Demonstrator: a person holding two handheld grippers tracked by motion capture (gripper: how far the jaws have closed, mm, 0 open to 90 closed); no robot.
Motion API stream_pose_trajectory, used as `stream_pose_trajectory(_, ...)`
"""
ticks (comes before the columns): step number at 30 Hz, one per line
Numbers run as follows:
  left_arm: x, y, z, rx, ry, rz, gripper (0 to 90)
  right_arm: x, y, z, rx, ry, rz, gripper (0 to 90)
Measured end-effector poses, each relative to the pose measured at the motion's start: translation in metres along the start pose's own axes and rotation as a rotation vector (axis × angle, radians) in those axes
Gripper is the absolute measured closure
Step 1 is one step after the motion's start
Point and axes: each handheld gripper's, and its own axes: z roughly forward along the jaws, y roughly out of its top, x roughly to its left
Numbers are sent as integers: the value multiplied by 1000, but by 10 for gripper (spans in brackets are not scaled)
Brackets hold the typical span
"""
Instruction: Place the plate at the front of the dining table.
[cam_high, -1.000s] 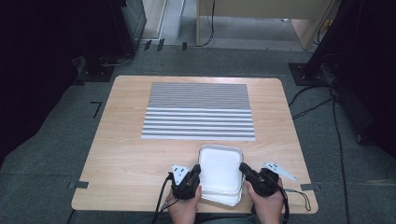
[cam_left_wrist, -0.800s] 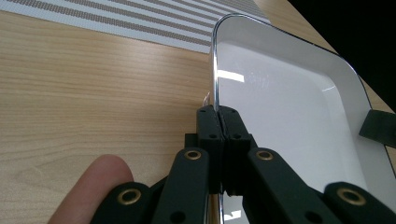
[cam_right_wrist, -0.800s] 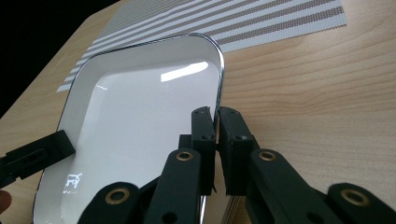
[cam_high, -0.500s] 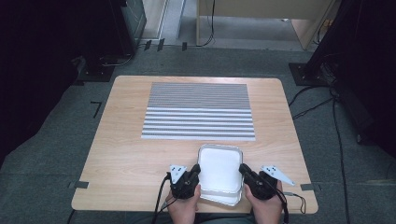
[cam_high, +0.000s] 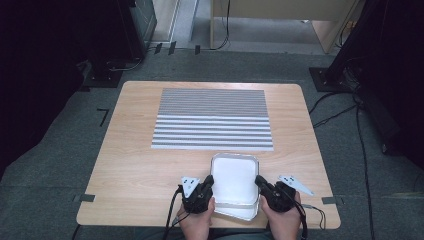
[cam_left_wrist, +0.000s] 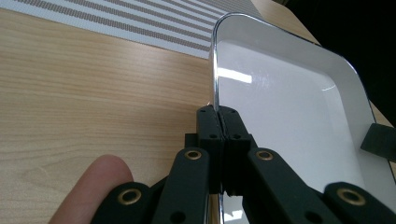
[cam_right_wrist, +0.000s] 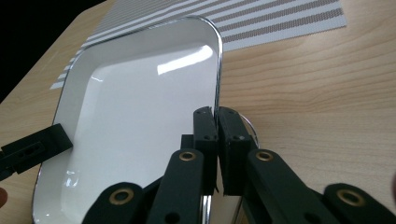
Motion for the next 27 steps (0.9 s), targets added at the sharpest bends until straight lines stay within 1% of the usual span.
stream_pose_trajectory(1, 0, 2, -1, -4, 2, 5, 898, 0, 4, 2, 10, 5, 16, 892)
stream_pose_trajectory(6, 1, 9, -1, -12, 4, 11, 897, 3, 10, 5, 10, 8, 9, 896)
stream_pose_trajectory(9, 1, 16, -1, -21, 1, 12, 896, 7, 18, 7, -2, 15, -4, 897)
stream_pose_trajectory(11, 0, 22, -1, -25, 0, 22, 896, 9, 23, 7, -11, 12, -14, 898)
stream_pose_trajectory(12, 1, 25, -1, -27, -1, 23, 895, 11, 28, 9, -21, 18, -17, 898)
stream_pose_trajectory(13, 1, 28, 0, -27, -2, 22, 895, 11, 28, 9, -21, 18, -17, 898)
stream_pose_trajectory(15, 2, 34, 1, -26, 0, 27, 895, 14, 36, 13, -32, 22, -24, 899)
stream_pose_trajectory(16, 3, 37, 1, -28, 1, 25, 895, 14, 36, 13, -32, 22, -24, 899)
stream_pose_trajectory(17, 4, 43, 3, -31, 6, 24, 894, 17, 40, 17, -36, 24, -32, 899)
stream_pose_trajectory(18, 4, 43, 3, -31, 6, 24, 894, 17, 40, 17, -36, 24, -32, 899)
stream_pose_trajectory(19, 7, 50, 6, -34, 13, 25, 894, 20, 47, 23, -44, 29, -41, 900)
stream_pose_trajectory(20, 8, 55, 8, -33, 12, 23, 894, 21, 49, 25, -47, 33, -46, 900)
stream_pose_trajectory(21, 8, 55, 8, -33, 12, 23, 894, 21, 49, 25, -47, 33, -46, 900)
stream_pose_trajectory(22, 9, 59, 9, -32, 12, 25, 894, 22, 53, 28, -52, 37, -52, 900)
stream_pose_trajectory(23, 10, 66, 13, -30, 11, 34, 892, 23, 61, 34, -57, 40, -54, 900)
stream_pose_trajectory(24, 12, 71, 15, -30, 12, 41, 892, 24, 63, 36, -59, 40, -53, 900)
stream_pose_trajectory(25, 12, 74, 17, -30, 13, 45, 892, 25, 68, 40, -59, 42, -53, 900)
stream_pose_trajectory(26, 12, 74, 17, -30, 13, 45, 892, 25, 68, 40, -59, 42, -53, 900)
stream_pose_trajectory(27, 15, 82, 23, -27, 20, 49, 892, 26, 75, 47, -58, 43, -56, 900)
